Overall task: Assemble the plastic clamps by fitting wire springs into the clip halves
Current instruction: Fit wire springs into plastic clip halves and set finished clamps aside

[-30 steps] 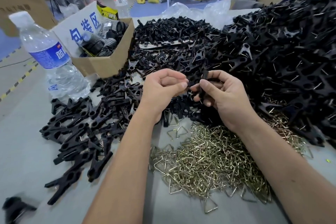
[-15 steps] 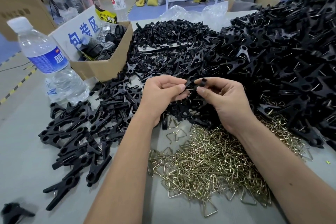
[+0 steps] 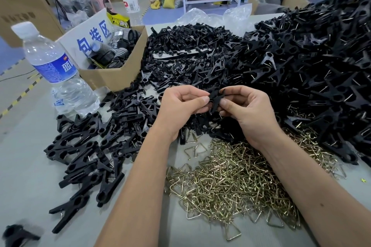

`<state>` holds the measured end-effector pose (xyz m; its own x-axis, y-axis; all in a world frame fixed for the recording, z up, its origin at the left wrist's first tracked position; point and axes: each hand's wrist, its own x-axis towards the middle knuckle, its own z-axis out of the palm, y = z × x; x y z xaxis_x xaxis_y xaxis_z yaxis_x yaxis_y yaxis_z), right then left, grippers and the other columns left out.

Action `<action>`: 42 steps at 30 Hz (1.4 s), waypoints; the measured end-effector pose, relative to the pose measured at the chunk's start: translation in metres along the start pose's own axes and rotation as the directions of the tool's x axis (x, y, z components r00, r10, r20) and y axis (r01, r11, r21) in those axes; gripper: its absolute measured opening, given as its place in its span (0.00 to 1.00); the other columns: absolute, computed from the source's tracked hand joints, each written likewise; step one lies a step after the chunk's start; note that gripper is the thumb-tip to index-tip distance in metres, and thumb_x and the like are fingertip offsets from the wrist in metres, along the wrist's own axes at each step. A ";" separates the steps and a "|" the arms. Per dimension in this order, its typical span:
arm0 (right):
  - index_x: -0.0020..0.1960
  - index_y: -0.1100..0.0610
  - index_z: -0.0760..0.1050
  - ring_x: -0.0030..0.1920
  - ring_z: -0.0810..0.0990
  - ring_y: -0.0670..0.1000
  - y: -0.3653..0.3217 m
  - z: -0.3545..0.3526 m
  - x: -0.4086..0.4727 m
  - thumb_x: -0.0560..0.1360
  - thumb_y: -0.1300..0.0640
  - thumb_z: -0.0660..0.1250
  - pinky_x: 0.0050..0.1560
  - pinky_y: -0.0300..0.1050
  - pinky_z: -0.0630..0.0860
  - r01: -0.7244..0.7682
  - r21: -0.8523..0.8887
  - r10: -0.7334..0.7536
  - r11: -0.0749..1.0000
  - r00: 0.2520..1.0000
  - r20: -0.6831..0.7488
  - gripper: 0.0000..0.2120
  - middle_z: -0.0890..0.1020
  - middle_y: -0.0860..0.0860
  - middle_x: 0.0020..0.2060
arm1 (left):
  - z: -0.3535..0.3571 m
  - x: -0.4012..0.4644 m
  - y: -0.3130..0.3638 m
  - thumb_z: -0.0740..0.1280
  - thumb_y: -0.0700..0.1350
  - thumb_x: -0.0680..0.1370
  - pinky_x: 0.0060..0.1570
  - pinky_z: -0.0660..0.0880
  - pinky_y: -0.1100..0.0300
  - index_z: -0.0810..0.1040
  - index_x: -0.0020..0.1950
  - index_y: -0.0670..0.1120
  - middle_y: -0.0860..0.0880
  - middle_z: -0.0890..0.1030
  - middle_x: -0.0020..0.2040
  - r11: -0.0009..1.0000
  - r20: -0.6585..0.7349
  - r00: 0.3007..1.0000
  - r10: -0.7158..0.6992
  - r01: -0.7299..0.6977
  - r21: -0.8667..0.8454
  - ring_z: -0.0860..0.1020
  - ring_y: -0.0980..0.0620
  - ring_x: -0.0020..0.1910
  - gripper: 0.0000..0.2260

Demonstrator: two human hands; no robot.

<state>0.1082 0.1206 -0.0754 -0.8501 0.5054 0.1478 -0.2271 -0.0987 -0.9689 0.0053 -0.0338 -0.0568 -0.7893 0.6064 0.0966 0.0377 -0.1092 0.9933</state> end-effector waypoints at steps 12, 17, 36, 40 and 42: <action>0.50 0.55 0.85 0.40 0.86 0.50 -0.001 0.001 -0.001 0.76 0.69 0.73 0.40 0.38 0.81 0.009 -0.072 -0.010 0.997 1.000 -0.016 0.10 0.88 0.54 0.40 | 0.000 0.002 -0.004 0.73 0.31 0.77 0.44 0.83 0.61 0.85 0.47 0.38 0.36 0.87 0.45 0.999 -0.011 1.000 -0.023 0.023 -0.024 0.87 0.44 0.45 0.04; 0.50 0.55 0.85 0.40 0.86 0.50 -0.002 0.001 -0.001 0.76 0.69 0.73 0.39 0.38 0.81 -0.006 -0.073 0.003 0.997 0.999 -0.036 0.10 0.88 0.54 0.41 | -0.001 0.001 -0.004 0.73 0.31 0.76 0.45 0.83 0.60 0.84 0.50 0.35 0.36 0.86 0.46 1.000 0.023 1.000 -0.019 0.019 0.002 0.87 0.42 0.47 0.04; 0.56 0.58 0.87 0.45 0.84 0.44 -0.031 0.026 -0.004 0.76 0.67 0.74 0.48 0.39 0.81 0.483 -0.625 -0.447 0.613 0.865 0.229 0.10 0.86 0.48 0.43 | -0.018 0.004 0.006 0.77 0.57 0.75 0.36 0.71 0.54 0.85 0.40 0.40 0.34 0.81 0.37 0.932 0.009 0.990 0.144 -0.139 0.334 0.74 0.45 0.34 0.19; 0.55 0.59 0.82 0.41 0.82 0.42 -0.036 0.032 -0.006 0.79 0.59 0.74 0.45 0.33 0.78 0.463 -0.671 -0.539 0.579 0.835 0.111 0.06 0.84 0.46 0.41 | -0.029 0.008 0.002 0.77 0.50 0.76 0.42 0.82 0.55 0.86 0.41 0.39 0.41 0.86 0.38 0.973 -0.098 0.990 0.101 -0.077 0.219 0.85 0.46 0.37 0.14; 0.50 0.58 0.81 0.38 0.80 0.42 -0.037 0.034 -0.009 0.79 0.58 0.73 0.41 0.34 0.78 0.485 -0.695 -0.531 0.531 0.829 0.173 0.03 0.81 0.45 0.39 | -0.035 0.012 -0.001 0.77 0.47 0.76 0.46 0.84 0.53 0.86 0.40 0.38 0.41 0.86 0.38 0.984 -0.185 0.978 0.097 -0.066 0.167 0.86 0.46 0.37 0.12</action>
<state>0.1085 0.0907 -0.0342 -0.6667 0.3228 0.6718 -0.2030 0.7886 -0.5804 -0.0255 -0.0545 -0.0592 -0.8817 0.4365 0.1791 0.1916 -0.0155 0.9813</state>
